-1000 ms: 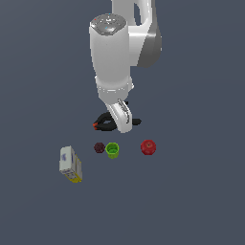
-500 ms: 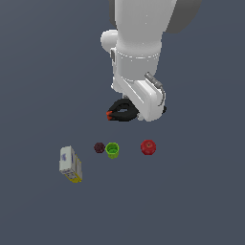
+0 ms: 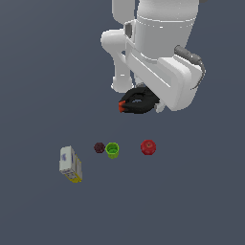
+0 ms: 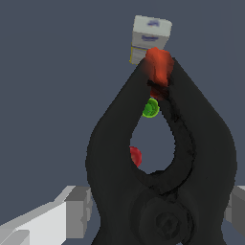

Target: Pick up a designated object from a clutter of objects.

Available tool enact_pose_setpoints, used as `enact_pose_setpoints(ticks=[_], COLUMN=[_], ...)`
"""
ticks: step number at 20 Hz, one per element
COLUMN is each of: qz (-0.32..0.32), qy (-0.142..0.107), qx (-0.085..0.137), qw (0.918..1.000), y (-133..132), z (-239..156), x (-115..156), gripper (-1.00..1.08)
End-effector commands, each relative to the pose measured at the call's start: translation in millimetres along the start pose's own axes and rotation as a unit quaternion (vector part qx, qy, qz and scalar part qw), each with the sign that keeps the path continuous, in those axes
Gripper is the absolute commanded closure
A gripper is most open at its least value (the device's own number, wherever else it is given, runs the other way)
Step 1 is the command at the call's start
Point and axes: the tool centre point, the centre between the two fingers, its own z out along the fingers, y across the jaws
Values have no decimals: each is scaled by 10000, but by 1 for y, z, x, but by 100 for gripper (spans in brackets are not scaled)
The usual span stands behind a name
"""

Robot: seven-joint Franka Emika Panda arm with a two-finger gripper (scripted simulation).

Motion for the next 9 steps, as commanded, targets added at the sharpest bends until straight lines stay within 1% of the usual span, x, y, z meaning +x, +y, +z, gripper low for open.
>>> enact_pose_setpoints(ticks=[1, 9], qz=[3, 3], qy=[1, 1], qx=[6, 6], qw=[10000, 10000], y=[-5, -11], z=[-9, -18], x=[-3, -6], gripper=[108, 108])
